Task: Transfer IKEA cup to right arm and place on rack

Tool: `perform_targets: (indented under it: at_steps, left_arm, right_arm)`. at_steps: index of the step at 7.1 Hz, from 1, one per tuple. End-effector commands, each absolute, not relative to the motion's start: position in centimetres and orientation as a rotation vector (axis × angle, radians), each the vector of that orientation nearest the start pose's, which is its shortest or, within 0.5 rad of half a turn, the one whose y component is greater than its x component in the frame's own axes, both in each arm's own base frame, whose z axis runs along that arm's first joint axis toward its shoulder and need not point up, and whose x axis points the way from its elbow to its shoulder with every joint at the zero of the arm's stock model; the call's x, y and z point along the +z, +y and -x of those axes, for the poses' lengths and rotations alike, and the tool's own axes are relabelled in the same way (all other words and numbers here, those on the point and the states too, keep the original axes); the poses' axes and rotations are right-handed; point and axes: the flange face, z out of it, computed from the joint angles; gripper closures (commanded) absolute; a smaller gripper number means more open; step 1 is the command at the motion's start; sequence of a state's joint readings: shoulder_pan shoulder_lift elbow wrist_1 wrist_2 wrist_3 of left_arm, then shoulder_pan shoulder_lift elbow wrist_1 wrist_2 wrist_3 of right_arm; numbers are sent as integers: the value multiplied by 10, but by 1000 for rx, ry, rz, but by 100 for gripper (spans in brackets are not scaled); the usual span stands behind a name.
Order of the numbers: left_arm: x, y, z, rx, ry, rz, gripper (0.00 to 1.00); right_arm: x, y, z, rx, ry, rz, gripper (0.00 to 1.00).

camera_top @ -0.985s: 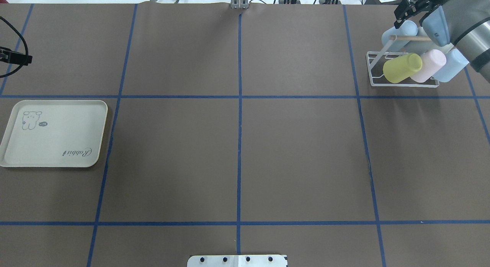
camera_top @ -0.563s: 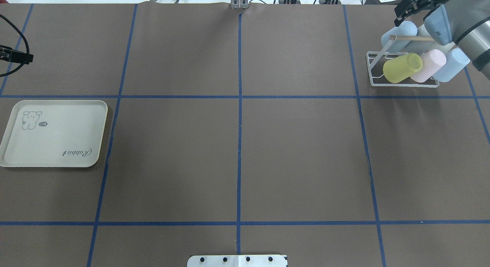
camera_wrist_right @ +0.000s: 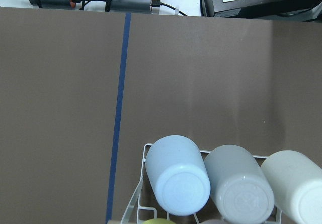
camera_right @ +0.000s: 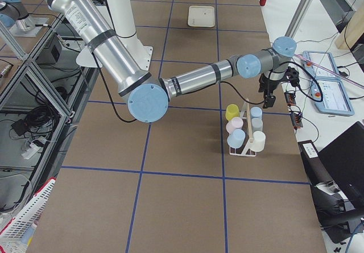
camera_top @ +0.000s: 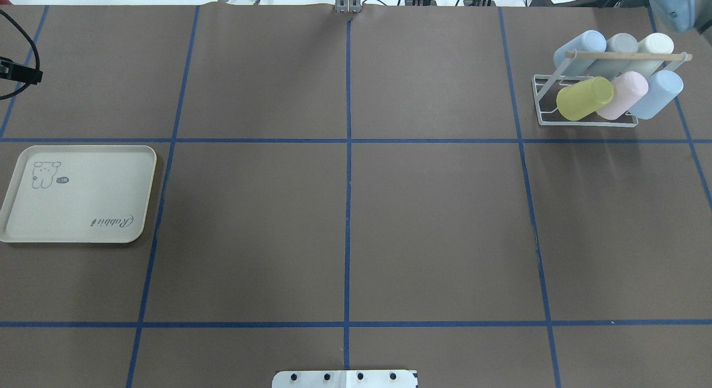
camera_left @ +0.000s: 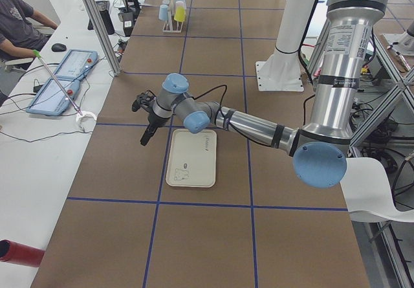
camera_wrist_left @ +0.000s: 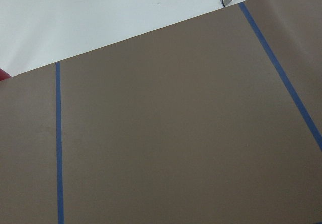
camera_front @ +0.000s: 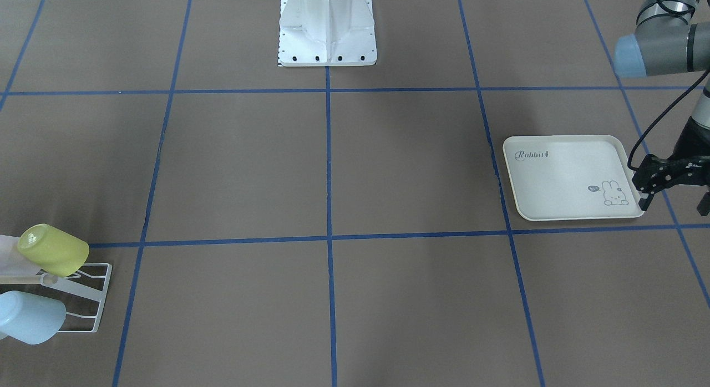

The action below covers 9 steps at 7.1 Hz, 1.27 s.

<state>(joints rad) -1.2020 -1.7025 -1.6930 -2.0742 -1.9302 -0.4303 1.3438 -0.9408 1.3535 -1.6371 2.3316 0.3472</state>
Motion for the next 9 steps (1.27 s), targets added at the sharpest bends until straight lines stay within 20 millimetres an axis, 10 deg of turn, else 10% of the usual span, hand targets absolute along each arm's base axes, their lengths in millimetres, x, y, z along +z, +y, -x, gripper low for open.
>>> perform_targets:
  at_steps: [1,5,9]
  left_arm:
    - [492,-571,-59,114,644,-486,0]
    - [526,-563,-22,197,607,-282,0]
    - [509,-543,14,152,708,-260,0]
  right_arm:
    - [370,-658,73,-3,-845,-96,1]
    - [419,-570,37,1,-922,-75,1]
    - [486,-512,10,48,-930,-72,0]
